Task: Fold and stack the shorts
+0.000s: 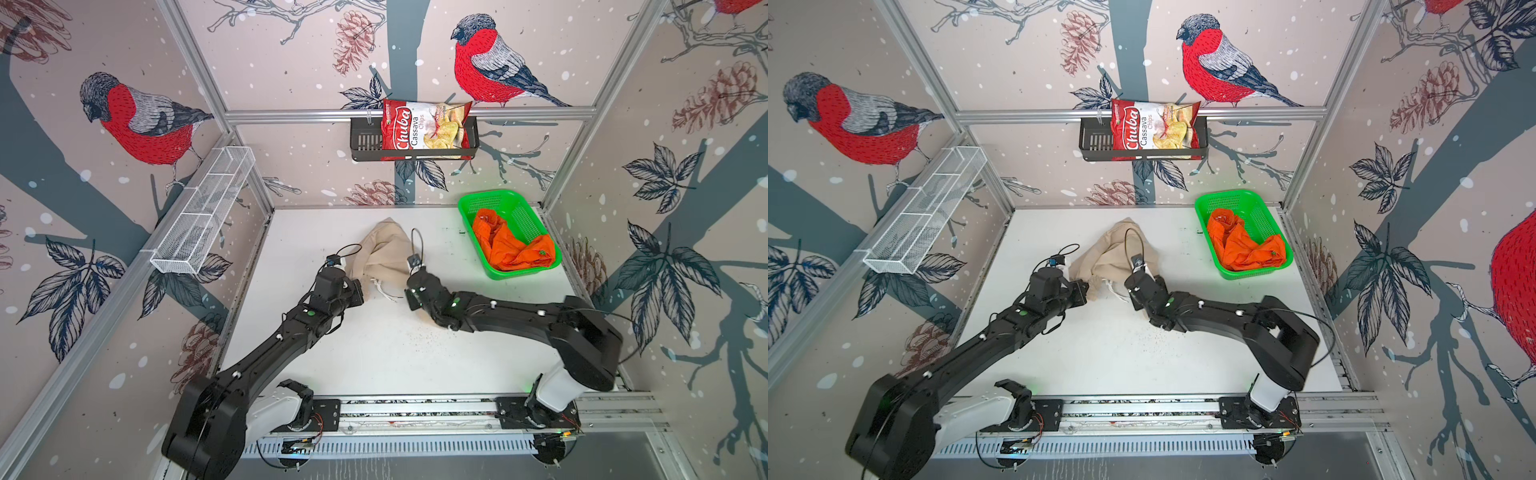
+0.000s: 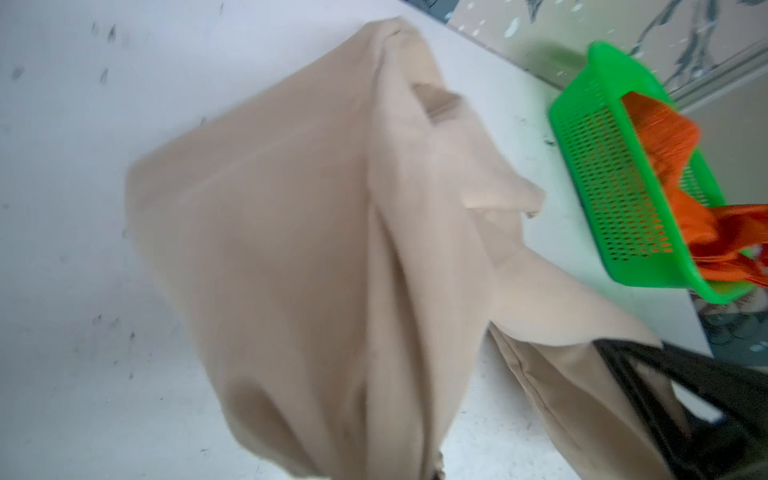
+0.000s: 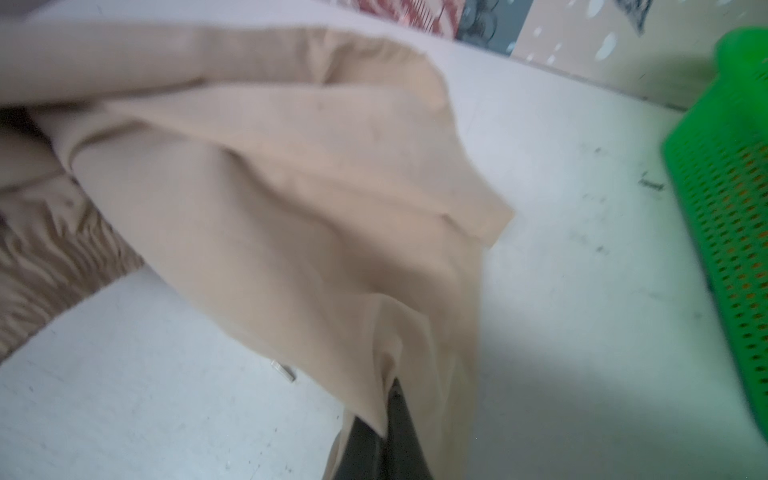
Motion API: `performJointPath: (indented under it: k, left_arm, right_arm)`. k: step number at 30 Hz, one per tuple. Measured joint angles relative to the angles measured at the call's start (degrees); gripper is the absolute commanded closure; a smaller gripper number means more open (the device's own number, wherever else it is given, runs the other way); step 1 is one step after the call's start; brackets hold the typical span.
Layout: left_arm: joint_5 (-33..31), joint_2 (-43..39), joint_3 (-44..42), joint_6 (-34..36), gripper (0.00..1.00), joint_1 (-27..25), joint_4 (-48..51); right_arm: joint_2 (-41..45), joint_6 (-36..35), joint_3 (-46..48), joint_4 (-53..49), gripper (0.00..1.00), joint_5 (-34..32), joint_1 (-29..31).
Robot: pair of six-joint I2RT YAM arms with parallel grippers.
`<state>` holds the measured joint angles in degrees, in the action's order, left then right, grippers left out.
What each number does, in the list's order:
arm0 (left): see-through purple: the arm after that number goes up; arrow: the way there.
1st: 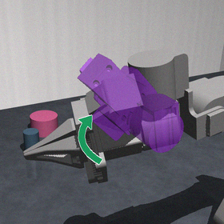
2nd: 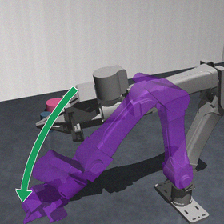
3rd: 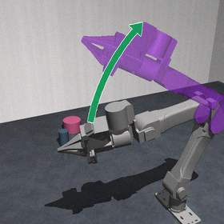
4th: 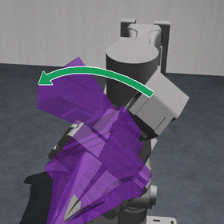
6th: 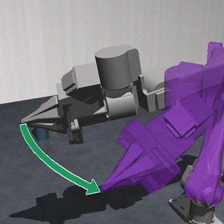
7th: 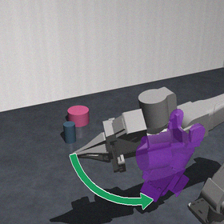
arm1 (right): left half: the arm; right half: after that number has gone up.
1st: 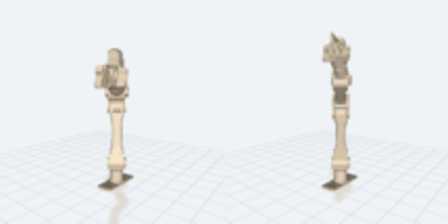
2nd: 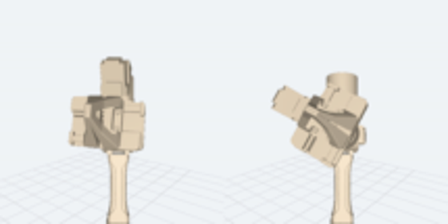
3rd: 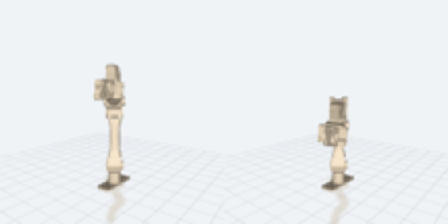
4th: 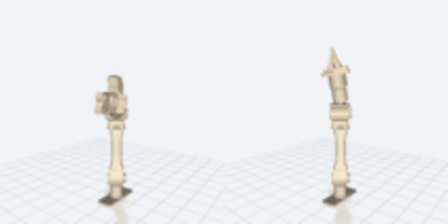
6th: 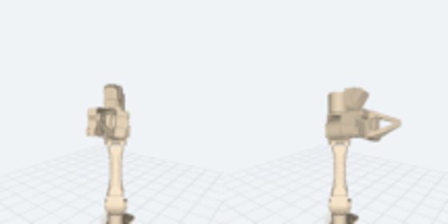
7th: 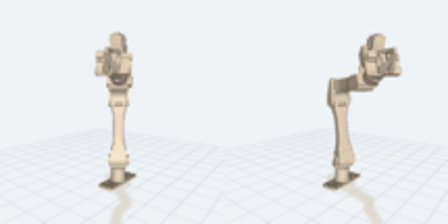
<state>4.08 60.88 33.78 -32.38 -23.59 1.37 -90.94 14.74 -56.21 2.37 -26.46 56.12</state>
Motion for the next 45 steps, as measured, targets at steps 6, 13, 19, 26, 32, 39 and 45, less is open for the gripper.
performJointPath:
  k: [6,13,19,26,32,39,45]
  left_arm:
    - [7.3,-6.1,6.5,3.0,1.00,1.4,5.9]
    - [19.0,-6.6,11.4,4.3,1.00,1.9,11.6]
    - [25.9,-9.2,4.1,1.7,1.00,1.9,9.1]
    - [27.0,-10.6,-12.2,-7.3,1.00,2.1,-2.5]
    - [25.2,-10.1,-16.2,-11.1,1.00,3.4,-7.0]
    - [22.7,-10.1,-18.1,-11.3,1.00,5.8,-7.0]
    - [22.3,-10.1,-18.8,-12.2,1.00,6.1,-7.0]
  right_arm:
    - [10.1,-6.7,-6.3,-2.6,1.00,6.8,-9.2]
    - [9.3,-14.9,-18.1,-4.2,1.00,15.8,-17.3]
    - [-2.2,-15.5,-27.0,-5.1,0.56,24.1,-24.1]
    - [-6.8,-9.8,-25.3,-8.3,0.22,31.9,-25.5]
    - [5.4,-3.1,-7.7,-5.9,0.19,33.8,-25.2]
    - [14.8,9.3,15.7,2.6,0.23,38.0,-23.5]
    - [7.0,16.7,21.2,13.4,0.23,45.5,-22.6]
